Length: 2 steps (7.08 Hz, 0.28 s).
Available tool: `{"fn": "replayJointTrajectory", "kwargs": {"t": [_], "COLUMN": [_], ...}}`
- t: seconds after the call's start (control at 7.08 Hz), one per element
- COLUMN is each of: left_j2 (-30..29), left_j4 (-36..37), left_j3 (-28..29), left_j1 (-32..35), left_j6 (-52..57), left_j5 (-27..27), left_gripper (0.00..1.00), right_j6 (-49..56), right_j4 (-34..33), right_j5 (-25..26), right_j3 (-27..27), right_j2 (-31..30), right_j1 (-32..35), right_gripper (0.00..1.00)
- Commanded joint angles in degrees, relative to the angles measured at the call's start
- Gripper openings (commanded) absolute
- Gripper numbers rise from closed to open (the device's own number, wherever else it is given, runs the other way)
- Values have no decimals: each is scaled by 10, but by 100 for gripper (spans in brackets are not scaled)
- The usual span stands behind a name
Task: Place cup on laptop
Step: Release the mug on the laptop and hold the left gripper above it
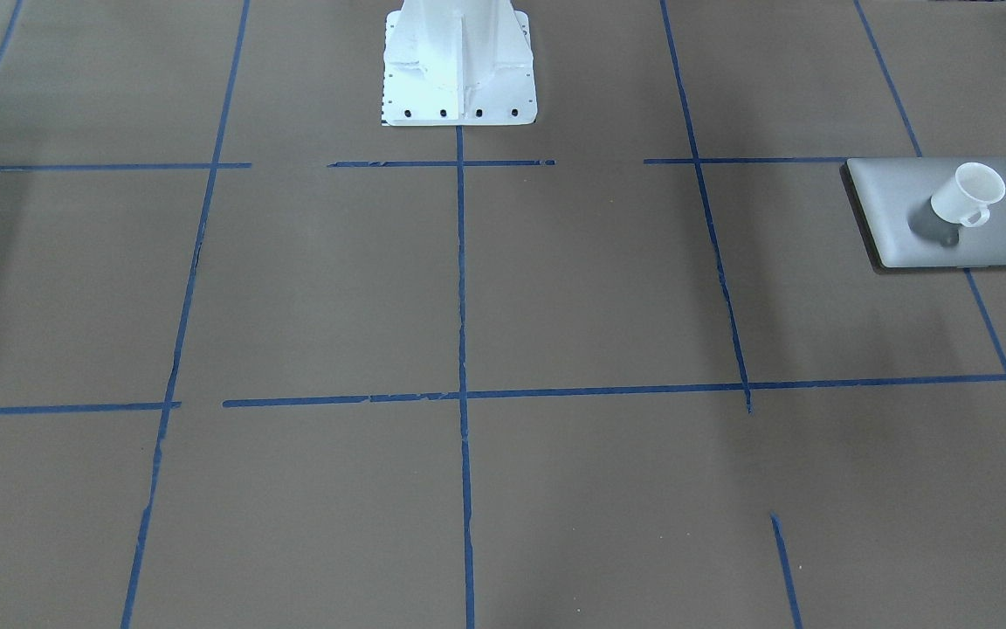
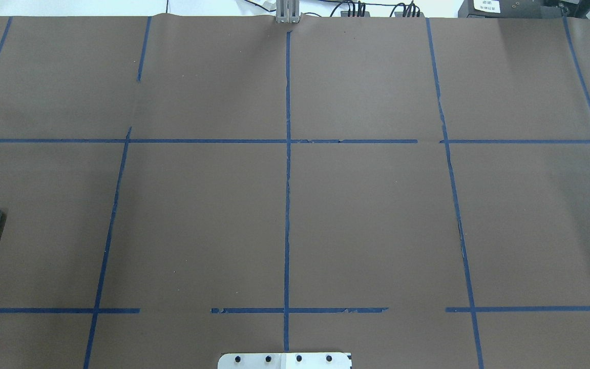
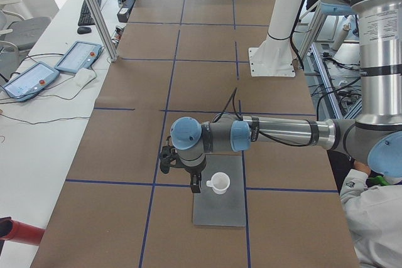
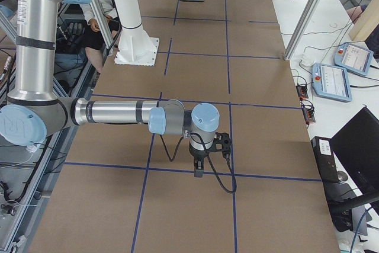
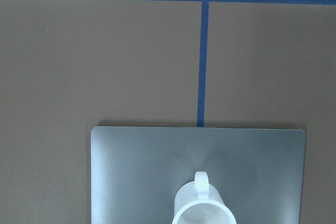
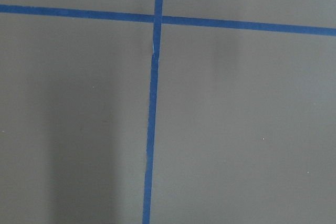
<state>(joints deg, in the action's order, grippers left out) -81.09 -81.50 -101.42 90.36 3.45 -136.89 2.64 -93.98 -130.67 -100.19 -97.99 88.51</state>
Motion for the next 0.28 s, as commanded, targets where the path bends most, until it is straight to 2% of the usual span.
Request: {"fn": "replayJointTrajectory", "kwargs": {"t": [0.0,0.14], "left_j2": [-1,-1], "left_j4": [0,0], "left_j3": [-6,-9], "left_j1": [0,0], "left_j6": [0,0], "left_j5": [-1,-1], "left_gripper": [100,100], "right_j6": [0,0], "right_j4": [0,0], "right_j5": [0,0], "right_j3": [0,0], "right_j2": [0,0], "right_j1": [0,0], "right_gripper": [100,100]}}
